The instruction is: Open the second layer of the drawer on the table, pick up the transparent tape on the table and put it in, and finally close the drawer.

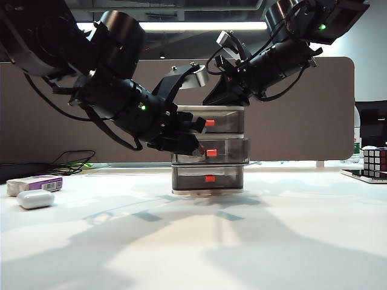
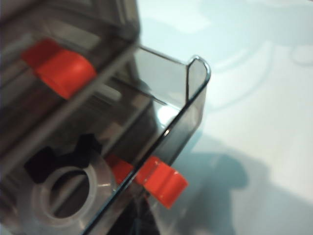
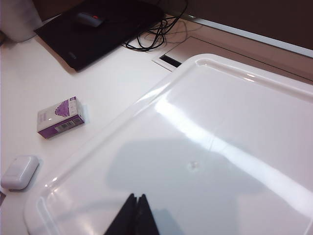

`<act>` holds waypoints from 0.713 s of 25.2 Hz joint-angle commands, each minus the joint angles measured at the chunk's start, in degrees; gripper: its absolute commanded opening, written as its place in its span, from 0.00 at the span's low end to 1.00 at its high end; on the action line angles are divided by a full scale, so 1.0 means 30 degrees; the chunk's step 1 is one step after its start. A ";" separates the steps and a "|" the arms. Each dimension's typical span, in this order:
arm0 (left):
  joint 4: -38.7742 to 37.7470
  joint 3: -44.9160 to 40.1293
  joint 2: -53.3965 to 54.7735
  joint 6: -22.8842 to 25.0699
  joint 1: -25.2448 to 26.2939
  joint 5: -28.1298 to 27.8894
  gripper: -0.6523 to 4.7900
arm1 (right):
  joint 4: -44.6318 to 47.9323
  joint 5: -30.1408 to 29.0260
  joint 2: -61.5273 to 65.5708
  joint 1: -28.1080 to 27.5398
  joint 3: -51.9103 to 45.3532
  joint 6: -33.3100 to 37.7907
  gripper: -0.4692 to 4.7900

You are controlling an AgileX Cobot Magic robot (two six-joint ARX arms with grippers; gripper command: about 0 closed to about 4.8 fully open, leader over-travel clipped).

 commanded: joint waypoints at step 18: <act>0.4969 0.0240 0.1603 -0.0066 -0.0007 -0.5013 0.11 | -0.0860 0.0102 0.0015 0.0029 -0.0044 -0.0510 0.08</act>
